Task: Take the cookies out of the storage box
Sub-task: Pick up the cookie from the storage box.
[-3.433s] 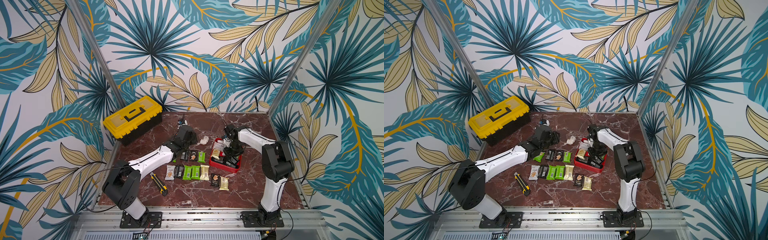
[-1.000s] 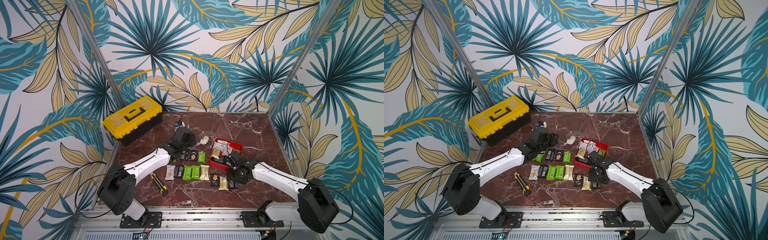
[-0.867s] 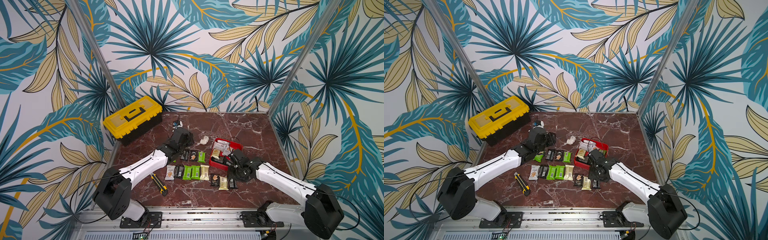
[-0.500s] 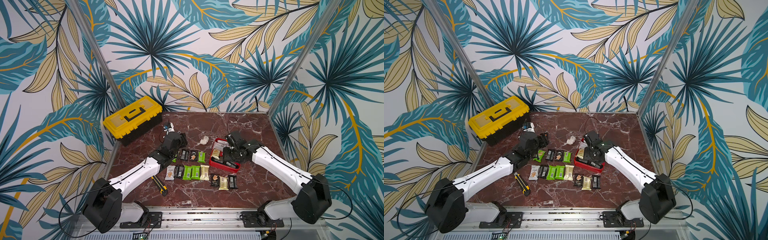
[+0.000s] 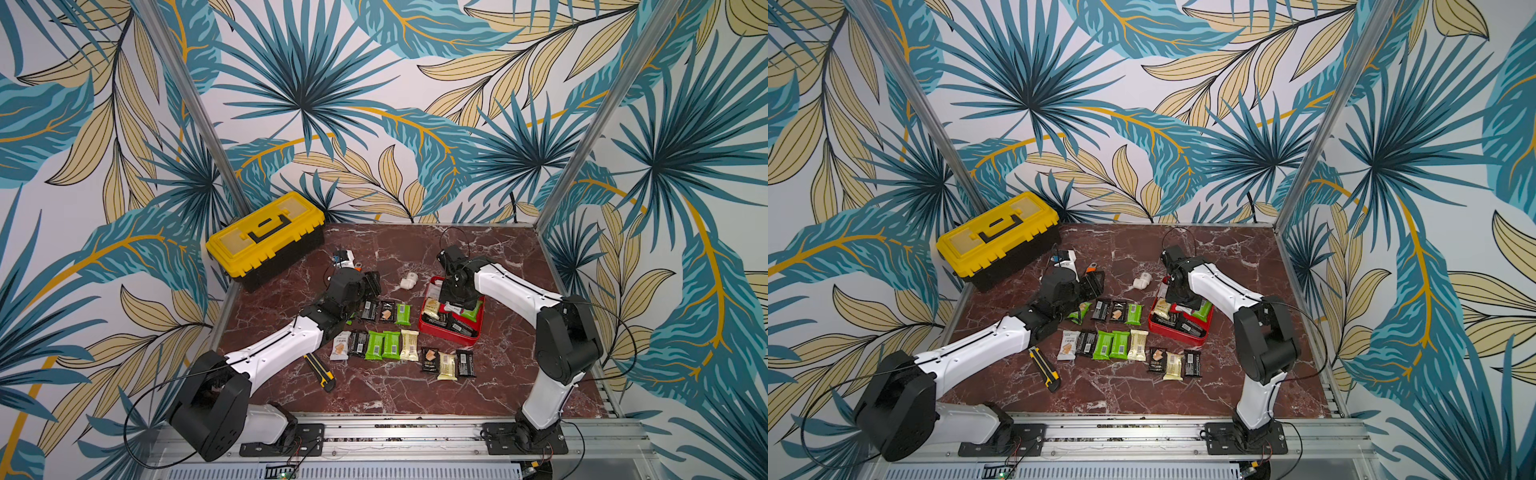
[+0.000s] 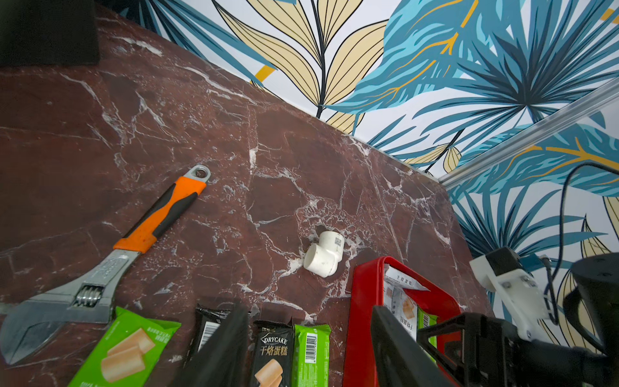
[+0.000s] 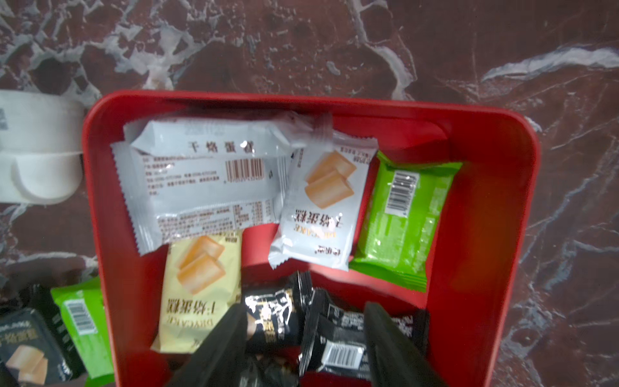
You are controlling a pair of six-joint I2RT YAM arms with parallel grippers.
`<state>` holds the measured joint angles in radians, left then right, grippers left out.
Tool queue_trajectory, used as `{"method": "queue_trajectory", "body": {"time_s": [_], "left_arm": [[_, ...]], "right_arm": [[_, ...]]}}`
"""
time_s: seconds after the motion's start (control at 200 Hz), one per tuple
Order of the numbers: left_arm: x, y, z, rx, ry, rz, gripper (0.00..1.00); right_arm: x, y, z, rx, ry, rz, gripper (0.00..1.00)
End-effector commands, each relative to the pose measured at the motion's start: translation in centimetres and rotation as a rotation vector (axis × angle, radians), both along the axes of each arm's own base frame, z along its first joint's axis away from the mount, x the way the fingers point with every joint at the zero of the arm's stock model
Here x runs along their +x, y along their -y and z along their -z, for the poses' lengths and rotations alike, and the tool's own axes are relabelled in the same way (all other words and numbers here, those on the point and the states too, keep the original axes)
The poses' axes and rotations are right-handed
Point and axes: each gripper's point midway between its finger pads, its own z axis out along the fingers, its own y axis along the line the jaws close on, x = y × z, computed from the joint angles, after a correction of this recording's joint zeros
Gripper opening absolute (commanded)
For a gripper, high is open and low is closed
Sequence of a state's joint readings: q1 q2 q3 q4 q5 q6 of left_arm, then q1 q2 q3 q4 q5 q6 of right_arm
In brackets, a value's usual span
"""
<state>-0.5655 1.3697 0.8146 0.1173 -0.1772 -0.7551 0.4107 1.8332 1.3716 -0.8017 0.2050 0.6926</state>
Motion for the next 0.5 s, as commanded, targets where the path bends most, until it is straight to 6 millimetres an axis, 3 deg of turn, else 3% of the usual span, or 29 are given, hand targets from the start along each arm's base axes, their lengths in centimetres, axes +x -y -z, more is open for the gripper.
{"method": "queue_trajectory", "body": {"time_s": [0.0,0.195,0.491], "left_arm": [[0.4,0.1,0.1,-0.005,0.009,0.003,0.63],[0.7,0.4,-0.2,-0.015,0.027,0.006,0.63],[1.3,0.8,-0.2,-0.020,0.037,0.009,0.63]], "right_arm": [[1.4,0.5,0.6,0.012,0.029,0.040,0.62],[2.5,1.5,1.7,0.029,0.054,0.052,0.66],[3.2,1.7,3.6,0.088,0.059,0.069,0.64]]}}
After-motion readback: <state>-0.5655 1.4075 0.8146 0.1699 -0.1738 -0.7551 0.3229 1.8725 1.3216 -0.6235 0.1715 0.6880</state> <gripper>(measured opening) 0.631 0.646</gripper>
